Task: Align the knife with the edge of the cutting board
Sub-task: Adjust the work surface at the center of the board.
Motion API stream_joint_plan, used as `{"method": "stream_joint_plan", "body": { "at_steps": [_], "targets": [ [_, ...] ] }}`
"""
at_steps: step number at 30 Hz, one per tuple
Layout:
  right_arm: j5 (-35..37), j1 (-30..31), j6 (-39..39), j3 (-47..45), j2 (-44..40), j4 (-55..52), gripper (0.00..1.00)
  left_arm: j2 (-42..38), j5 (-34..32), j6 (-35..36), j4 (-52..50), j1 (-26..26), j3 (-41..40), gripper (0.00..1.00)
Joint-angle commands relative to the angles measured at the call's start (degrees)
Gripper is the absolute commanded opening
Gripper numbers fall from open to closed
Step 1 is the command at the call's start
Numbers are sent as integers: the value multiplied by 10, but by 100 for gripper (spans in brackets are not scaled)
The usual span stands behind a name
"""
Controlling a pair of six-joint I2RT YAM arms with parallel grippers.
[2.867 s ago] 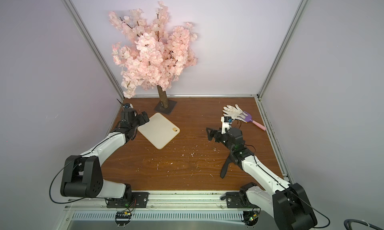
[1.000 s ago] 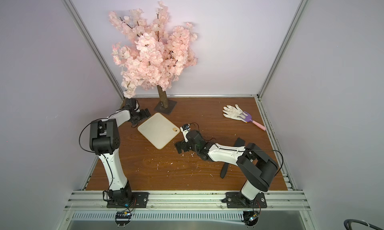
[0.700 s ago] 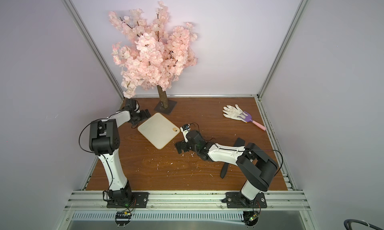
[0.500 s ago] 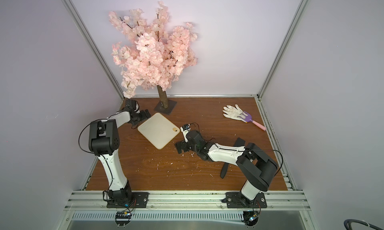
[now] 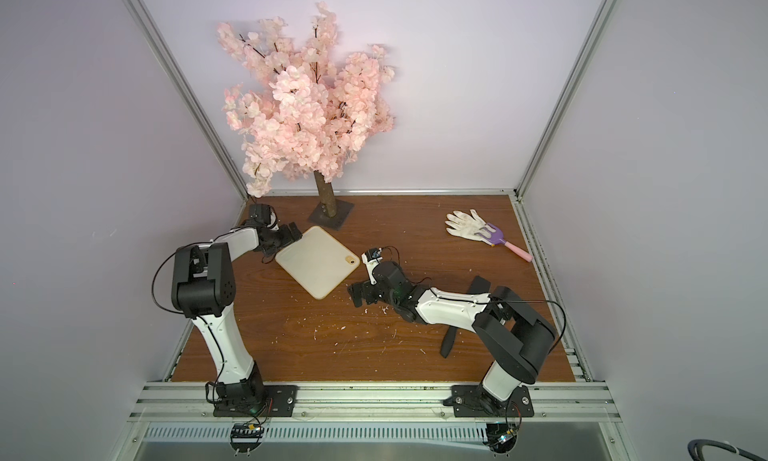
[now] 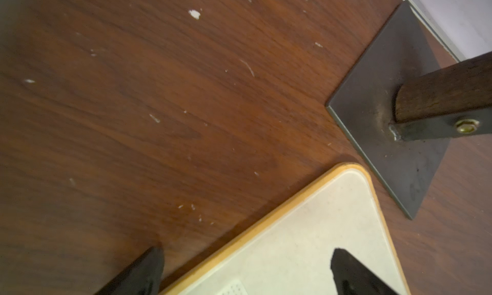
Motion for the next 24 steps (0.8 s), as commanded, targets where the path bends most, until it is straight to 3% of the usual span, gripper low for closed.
{"method": "stream_joint_plan", "body": {
  "at_steps": [1,12,24],
  "targets": [
    [-17,-2,26,-12,-10,30,99,6,17,-25,-74,6,-35,100],
    [-33,-22,83,-44,-10,67,100,-37,17,-31,-74,2,-92,100],
    [-44,-38,104,-63,-13,81,100,-81,8,-28,-76,-56,-142,100]
  ]
}}
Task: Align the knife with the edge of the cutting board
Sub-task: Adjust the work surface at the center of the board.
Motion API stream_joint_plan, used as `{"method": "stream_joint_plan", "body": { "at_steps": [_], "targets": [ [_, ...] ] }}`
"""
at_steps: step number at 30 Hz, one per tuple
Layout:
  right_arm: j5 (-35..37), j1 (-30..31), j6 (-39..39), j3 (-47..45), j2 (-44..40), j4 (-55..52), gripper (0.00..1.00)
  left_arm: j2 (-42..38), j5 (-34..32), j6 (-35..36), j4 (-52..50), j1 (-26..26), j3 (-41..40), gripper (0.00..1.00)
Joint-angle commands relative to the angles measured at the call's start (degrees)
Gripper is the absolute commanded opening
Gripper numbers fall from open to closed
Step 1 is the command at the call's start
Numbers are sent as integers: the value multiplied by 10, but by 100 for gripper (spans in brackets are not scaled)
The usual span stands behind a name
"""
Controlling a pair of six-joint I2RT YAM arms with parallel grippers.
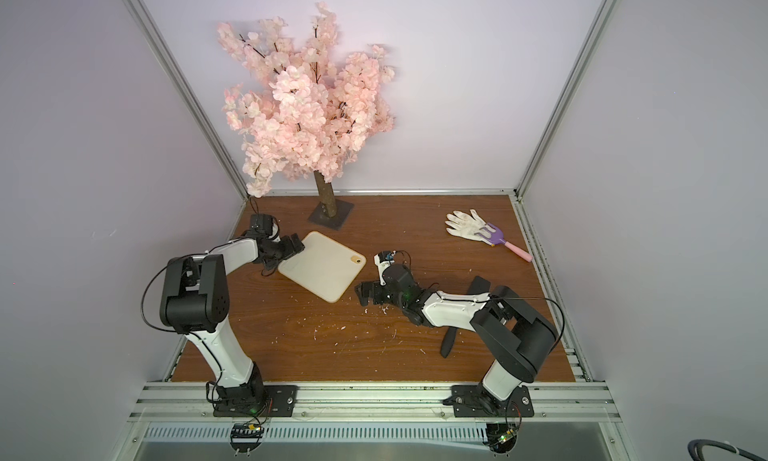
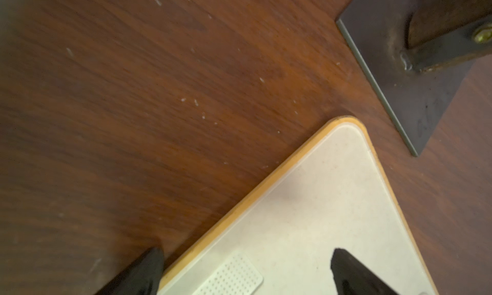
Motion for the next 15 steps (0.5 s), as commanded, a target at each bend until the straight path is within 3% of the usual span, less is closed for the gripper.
{"method": "stream_joint_plan", "body": {
  "at_steps": [1,15],
  "targets": [
    [-14,-3,13,-5,-12,20,100,6,15,-11,-69,-27,-33,100],
    [-13,-12,33,-10,1,14,99,-41,35,-3,-69,-47,-82,98]
  ]
}}
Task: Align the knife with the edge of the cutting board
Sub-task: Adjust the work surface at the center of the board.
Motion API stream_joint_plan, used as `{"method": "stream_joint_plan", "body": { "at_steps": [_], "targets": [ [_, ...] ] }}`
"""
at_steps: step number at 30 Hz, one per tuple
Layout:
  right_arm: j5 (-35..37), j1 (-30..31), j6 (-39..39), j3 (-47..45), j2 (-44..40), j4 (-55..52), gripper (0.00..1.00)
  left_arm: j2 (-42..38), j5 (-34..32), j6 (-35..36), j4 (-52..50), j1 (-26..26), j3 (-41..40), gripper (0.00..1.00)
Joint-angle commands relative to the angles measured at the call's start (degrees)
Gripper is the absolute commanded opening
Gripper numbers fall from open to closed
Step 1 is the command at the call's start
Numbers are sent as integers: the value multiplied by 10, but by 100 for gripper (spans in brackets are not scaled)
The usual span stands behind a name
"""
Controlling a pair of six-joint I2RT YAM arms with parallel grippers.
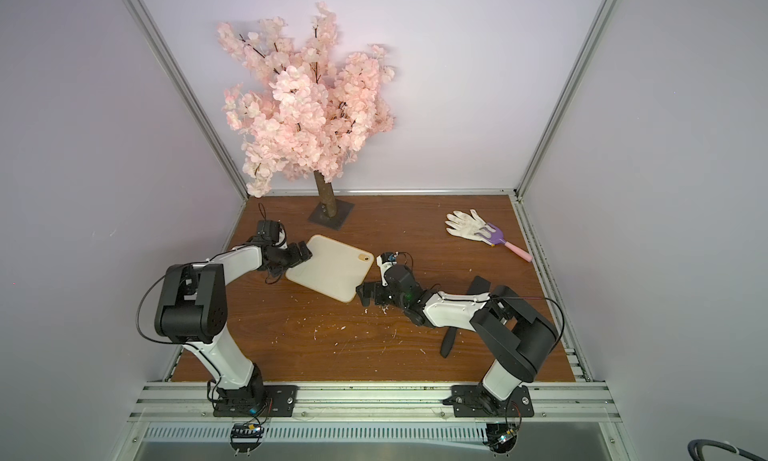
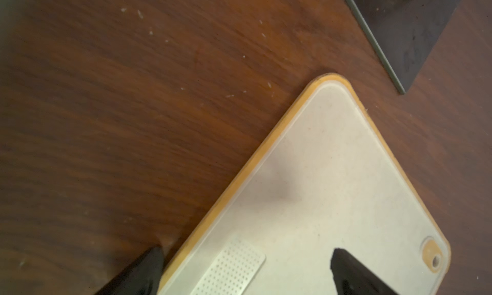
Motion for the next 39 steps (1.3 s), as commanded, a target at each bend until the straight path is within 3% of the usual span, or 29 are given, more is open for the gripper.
{"method": "stream_joint_plan", "body": {
  "at_steps": [1,8,16,39],
  "targets": [
    [-5,-8,14,-6,4,14,99,8,22,-4,-65,-20,-28,96],
    [-33,-26,21,-14,12,31,97,4,20,-7,-65,-43,-36,88],
    [-55,-38,23,-21,12,41,96,-12,20,-26,-63,-62,-50,87],
    [-61,-57,6,-28,-17,-15,99,-97,37,-72,5,-124,-148,100]
  ]
}}
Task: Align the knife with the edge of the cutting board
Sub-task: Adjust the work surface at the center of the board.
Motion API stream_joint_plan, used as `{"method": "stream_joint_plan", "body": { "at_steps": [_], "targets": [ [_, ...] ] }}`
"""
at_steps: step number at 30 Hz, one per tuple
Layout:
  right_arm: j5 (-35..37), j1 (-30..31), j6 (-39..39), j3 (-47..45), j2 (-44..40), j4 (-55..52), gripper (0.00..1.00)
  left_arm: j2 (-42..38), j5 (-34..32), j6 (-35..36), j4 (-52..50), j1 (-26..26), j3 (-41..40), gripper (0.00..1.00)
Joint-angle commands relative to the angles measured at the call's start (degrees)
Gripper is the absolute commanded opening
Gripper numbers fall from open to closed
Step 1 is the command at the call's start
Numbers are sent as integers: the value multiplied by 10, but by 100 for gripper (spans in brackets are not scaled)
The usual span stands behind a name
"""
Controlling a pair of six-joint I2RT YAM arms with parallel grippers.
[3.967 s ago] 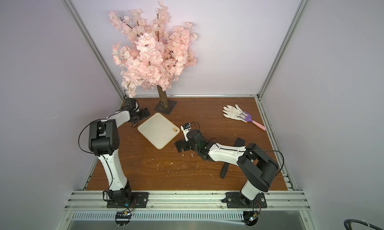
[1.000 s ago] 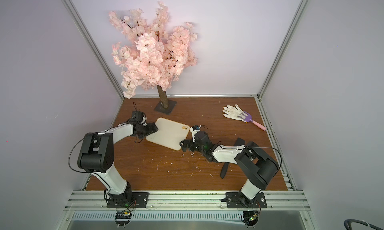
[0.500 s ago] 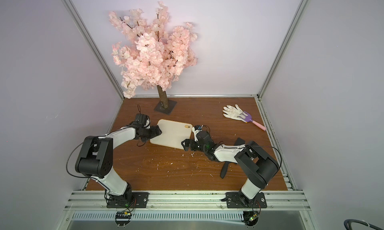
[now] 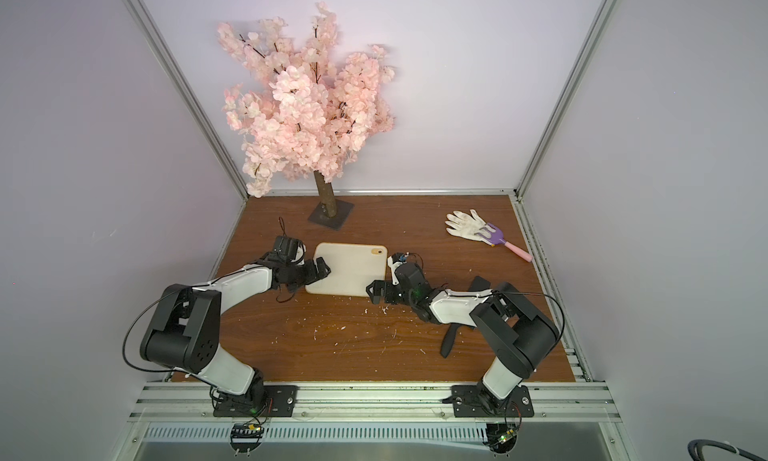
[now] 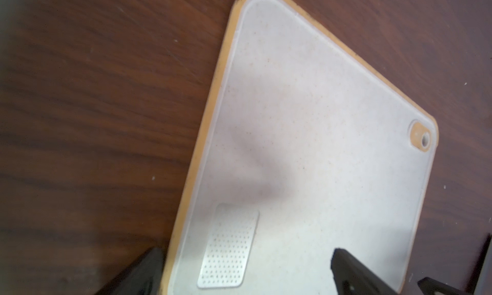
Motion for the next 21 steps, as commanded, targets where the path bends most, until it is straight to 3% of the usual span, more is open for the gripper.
{"method": "stream_joint_plan", "body": {
  "at_steps": [1,13,21],
  "targets": [
    [-10,-3,-7,-1,-22,-4,99,11,31,-15,-26,-14,-26,100],
    [-19,-27,-29,42,16,-38,98,16,12,-19,-27,-57,-33,100],
    [0,-32,-39,66,41,-65,91,8,-8,-29,-30,-75,-41,98]
  ]
}}
